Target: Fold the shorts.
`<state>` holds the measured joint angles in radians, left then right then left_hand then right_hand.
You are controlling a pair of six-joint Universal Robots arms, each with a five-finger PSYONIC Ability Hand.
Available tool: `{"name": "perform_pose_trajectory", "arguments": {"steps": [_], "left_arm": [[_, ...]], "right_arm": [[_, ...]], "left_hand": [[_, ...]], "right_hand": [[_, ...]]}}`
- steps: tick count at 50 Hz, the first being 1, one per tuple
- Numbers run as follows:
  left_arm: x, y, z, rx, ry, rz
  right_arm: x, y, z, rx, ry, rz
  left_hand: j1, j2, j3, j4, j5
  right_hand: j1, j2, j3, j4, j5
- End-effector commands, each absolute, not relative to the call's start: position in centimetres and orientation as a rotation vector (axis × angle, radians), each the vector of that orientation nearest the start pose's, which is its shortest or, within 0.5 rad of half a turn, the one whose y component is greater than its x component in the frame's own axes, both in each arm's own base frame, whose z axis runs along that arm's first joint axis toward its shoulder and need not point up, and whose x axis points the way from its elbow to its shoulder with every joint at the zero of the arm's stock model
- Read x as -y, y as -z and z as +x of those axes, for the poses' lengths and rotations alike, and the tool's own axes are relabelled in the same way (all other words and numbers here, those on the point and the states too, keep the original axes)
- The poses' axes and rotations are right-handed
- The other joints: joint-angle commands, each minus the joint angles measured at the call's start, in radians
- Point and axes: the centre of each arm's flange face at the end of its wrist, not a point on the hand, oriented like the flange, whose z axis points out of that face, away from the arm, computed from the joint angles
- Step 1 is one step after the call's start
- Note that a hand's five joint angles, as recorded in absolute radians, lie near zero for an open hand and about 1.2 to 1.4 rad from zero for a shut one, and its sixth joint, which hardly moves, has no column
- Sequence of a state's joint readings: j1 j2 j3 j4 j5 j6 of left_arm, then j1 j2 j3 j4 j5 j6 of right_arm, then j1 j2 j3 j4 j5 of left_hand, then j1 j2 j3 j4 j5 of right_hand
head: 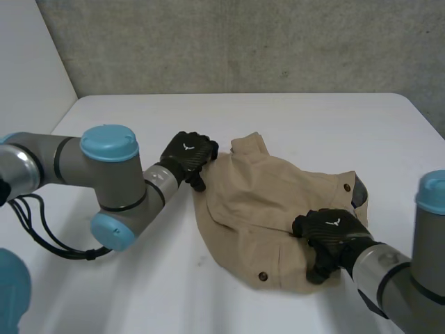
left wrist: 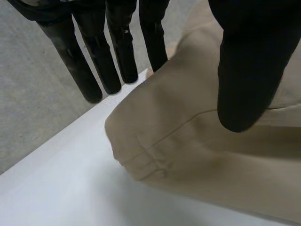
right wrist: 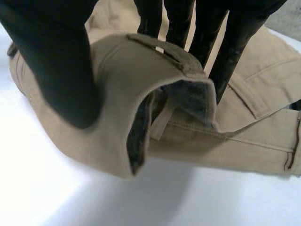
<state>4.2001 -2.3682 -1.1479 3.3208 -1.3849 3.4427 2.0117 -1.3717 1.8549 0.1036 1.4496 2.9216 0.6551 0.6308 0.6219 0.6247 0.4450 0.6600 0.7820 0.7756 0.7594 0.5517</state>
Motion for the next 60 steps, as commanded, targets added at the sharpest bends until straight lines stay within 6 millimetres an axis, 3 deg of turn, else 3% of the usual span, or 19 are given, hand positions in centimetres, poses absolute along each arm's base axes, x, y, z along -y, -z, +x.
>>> {"name": "perform_pose_trajectory", "arguments": {"steps": [1,4,8,9,13,16,17,19,21,25,28,32,40,42,44,47,51,57,60], "left_arm": [[33.3,-14.5,-34.8,-2.305,2.158,1.103],[34.1,-15.5,-34.6,-2.262,2.179,1.037],[34.8,-18.1,-34.6,-2.142,2.225,0.986],[34.9,-19.0,-34.5,-2.109,2.24,0.971],[35.1,-27.6,-32.9,-1.887,2.435,0.791],[35.1,-32.6,-31.7,-1.743,2.572,0.664],[34.8,-35.5,-30.9,-1.653,2.667,0.58],[34.4,-38.0,-30.1,-1.581,2.753,0.501],[33.3,-40.9,-29.0,-1.511,2.855,0.402],[31.6,-42.5,-27.5,-1.523,2.895,0.336],[30.8,-41.6,-27.0,-1.589,2.852,0.36],[29.4,-38.3,-26.5,-1.765,2.725,0.435],[26.0,-25.2,-25.7,-2.266,2.246,0.68],[25.4,-23.7,-25.5,-2.317,2.185,0.707],[24.8,-21.3,-25.2,-2.39,2.08,0.742],[24.5,-19.6,-25.1,-2.435,2.0,0.774],[24.4,-19.0,-24.8,-2.453,1.956,0.781],[24.0,-20.3,-24.6,-2.447,1.951,0.787],[23.6,-21.3,-24.2,-2.44,1.963,0.78]], "right_arm": [[19.8,-18.5,25.3,-2.353,1.494,-1.045],[20.5,-19.9,25.8,-2.293,1.59,-1.122],[21.8,-24.1,26.5,-2.148,1.827,-1.194],[22.5,-26.3,26.7,-2.069,1.96,-1.188],[25.3,-32.3,27.3,-1.821,2.355,-1.066],[27.1,-37.5,27.7,-1.532,2.667,-0.913],[27.4,-38.8,27.7,-1.456,2.738,-0.872],[27.8,-41.7,27.8,-1.249,2.899,-0.773],[27.7,-43.0,28.0,-1.137,2.967,-0.729],[27.9,-42.8,28.2,-1.115,2.98,-0.733],[28.3,-40.6,28.0,-1.234,2.921,-0.792],[27.9,-36.2,28.0,-1.457,2.754,-0.923],[24.4,-25.1,27.5,-1.852,2.202,-1.262],[23.3,-21.6,27.2,-1.951,2.019,-1.337],[22.8,-20.0,26.9,-2.006,1.929,-1.359],[22.1,-18.7,26.6,-2.066,1.841,-1.362],[21.6,-18.2,26.4,-2.09,1.791,-1.334],[21.9,-18.4,25.7,-2.179,1.695,-1.233],[22.5,-19.0,24.8,-2.248,1.637,-1.165]], "left_hand": [[0.741,0.765,0.774,0.771,0.776],[0.741,0.765,0.774,0.772,0.777],[0.741,0.765,0.774,0.772,0.777],[0.741,0.765,0.774,0.772,0.777],[0.741,0.765,0.774,0.772,0.777],[0.741,0.765,0.774,0.772,0.777],[0.741,0.765,0.774,0.772,0.777],[0.741,0.765,0.774,0.772,0.777],[0.741,0.765,0.774,0.772,0.777],[0.741,0.765,0.774,0.772,0.777],[0.741,0.765,0.774,0.772,0.777],[0.741,0.765,0.774,0.772,0.777],[0.741,0.765,0.774,0.772,0.777],[0.741,0.765,0.774,0.772,0.777],[0.741,0.765,0.774,0.772,0.777],[0.727,0.751,0.76,0.757,0.763],[0.507,0.532,0.54,0.538,0.543],[-0.044,-0.02,-0.011,-0.014,-0.009],[-0.168,-0.144,-0.135,-0.138,-0.133]], "right_hand": [[0.736,0.614,0.621,0.637,0.67],[0.736,0.614,0.621,0.637,0.67],[0.736,0.614,0.621,0.637,0.67],[0.736,0.614,0.621,0.637,0.67],[0.736,0.614,0.621,0.637,0.67],[0.736,0.614,0.621,0.637,0.67],[0.736,0.614,0.621,0.637,0.67],[0.736,0.614,0.621,0.637,0.67],[0.736,0.614,0.621,0.637,0.67],[0.736,0.614,0.621,0.637,0.67],[0.736,0.614,0.621,0.637,0.67],[0.736,0.614,0.621,0.637,0.67],[0.736,0.614,0.621,0.637,0.67],[0.736,0.614,0.621,0.637,0.67],[0.736,0.614,0.621,0.637,0.67],[0.711,0.589,0.596,0.612,0.645],[0.412,0.29,0.296,0.313,0.346],[-0.291,-0.413,-0.407,-0.39,-0.357],[-0.443,-0.565,-0.558,-0.542,-0.509]]}}
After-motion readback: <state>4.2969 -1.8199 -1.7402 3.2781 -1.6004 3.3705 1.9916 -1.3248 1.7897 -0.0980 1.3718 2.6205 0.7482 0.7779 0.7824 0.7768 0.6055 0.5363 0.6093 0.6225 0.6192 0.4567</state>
